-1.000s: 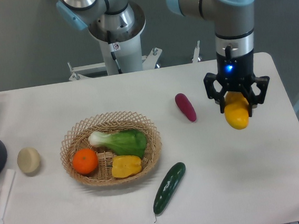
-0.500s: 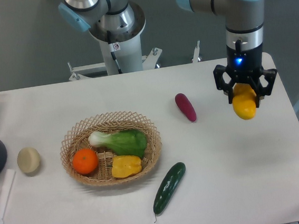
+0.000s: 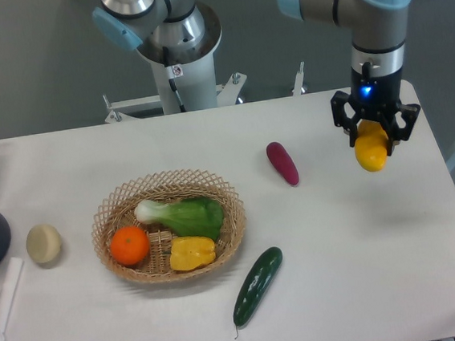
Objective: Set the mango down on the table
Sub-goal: 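Carry the yellow mango in the gripper and lower it toward the table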
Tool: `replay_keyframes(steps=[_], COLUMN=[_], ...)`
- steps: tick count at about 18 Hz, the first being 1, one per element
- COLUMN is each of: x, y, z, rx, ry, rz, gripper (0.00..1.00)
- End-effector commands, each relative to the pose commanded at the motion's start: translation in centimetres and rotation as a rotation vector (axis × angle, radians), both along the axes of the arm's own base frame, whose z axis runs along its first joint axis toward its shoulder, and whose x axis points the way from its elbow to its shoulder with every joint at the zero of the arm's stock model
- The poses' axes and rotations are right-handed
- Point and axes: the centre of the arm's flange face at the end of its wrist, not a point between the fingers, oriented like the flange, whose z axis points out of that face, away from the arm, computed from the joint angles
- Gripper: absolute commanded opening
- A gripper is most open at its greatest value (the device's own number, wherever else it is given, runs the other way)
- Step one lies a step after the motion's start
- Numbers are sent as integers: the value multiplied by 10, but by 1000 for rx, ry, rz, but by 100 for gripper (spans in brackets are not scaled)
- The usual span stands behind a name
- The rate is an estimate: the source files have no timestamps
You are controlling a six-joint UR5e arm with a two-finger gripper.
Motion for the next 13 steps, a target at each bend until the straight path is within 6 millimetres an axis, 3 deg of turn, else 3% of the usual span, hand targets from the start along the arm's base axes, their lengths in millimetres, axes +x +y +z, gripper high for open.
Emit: replay_keyframes(steps=[3,10,13], x=[-12,-21,-21], y=[-7,-8,-8], z=[-31,-76,-83], rx=[-16,-29,-23], ry=[-42,-121,-149], rz=[-23,1,75], gripper=[61,62,62])
